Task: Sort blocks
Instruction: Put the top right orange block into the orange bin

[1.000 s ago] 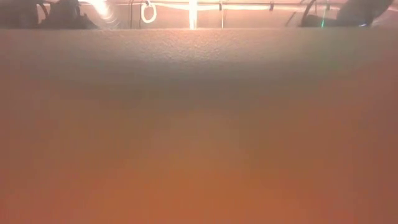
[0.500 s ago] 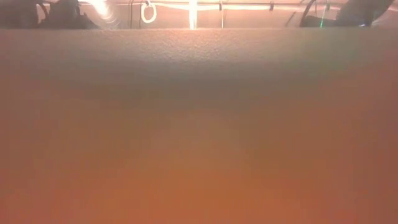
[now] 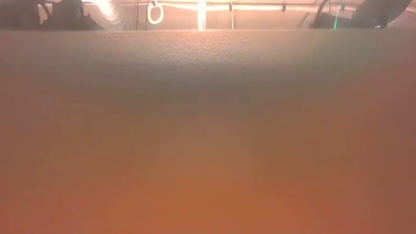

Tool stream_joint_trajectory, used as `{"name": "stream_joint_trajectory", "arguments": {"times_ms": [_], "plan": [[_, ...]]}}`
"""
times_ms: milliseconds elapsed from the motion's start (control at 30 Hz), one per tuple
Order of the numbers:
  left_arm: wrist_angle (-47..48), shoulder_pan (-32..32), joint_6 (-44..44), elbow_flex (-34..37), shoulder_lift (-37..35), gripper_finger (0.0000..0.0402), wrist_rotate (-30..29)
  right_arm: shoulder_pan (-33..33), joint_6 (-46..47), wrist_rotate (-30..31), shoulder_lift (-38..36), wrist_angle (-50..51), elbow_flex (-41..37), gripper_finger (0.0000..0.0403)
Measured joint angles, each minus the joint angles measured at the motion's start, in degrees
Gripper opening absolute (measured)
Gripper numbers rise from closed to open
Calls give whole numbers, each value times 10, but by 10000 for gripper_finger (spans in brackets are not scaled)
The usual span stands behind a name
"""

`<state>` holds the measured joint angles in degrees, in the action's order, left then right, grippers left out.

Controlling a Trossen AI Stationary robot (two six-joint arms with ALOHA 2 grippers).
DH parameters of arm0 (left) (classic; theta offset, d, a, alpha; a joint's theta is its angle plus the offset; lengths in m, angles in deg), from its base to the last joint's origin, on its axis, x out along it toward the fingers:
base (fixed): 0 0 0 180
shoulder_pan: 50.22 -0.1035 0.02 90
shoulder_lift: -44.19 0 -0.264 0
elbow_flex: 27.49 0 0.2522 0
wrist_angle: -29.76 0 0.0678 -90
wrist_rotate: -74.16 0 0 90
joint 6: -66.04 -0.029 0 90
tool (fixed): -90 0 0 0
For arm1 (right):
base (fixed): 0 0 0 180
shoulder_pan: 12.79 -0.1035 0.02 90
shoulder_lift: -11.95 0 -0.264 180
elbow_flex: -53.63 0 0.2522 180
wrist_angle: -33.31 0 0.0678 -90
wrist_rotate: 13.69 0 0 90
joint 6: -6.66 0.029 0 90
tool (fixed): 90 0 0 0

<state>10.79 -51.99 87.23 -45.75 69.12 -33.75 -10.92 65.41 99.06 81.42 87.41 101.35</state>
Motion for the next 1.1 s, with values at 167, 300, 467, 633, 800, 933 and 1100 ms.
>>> {"name": "stream_joint_trajectory", "arguments": {"times_ms": [167, 300, 467, 633, 800, 933, 1100], "plan": [[0, 0, 0, 0, 0, 92, 0, -3, -35, 3, -27, -40, 0, 121], [0, 0, 2, 0, 0, 92, 0, -17, -107, -4, -53, -116, 0, 121], [0, 0, 10, 0, 1, 92, -10, -48, -234, -71, -57, -261, 0, 121], [1, 0, 40, 0, 13, 92, -26, -88, -299, -121, -21, -403, 0, 121], [8, 0, 80, 0, 36, 92, -35, -148, -331, -163, 46, -540, 0, 121], [10, 0, 95, 0, 54, 92, -36, -201, -368, -183, 97, -639, 18, 121], [7, 0, 108, 0, 62, 92, -37, -242, -388, -229, 155, -641, 76, 121]]}}
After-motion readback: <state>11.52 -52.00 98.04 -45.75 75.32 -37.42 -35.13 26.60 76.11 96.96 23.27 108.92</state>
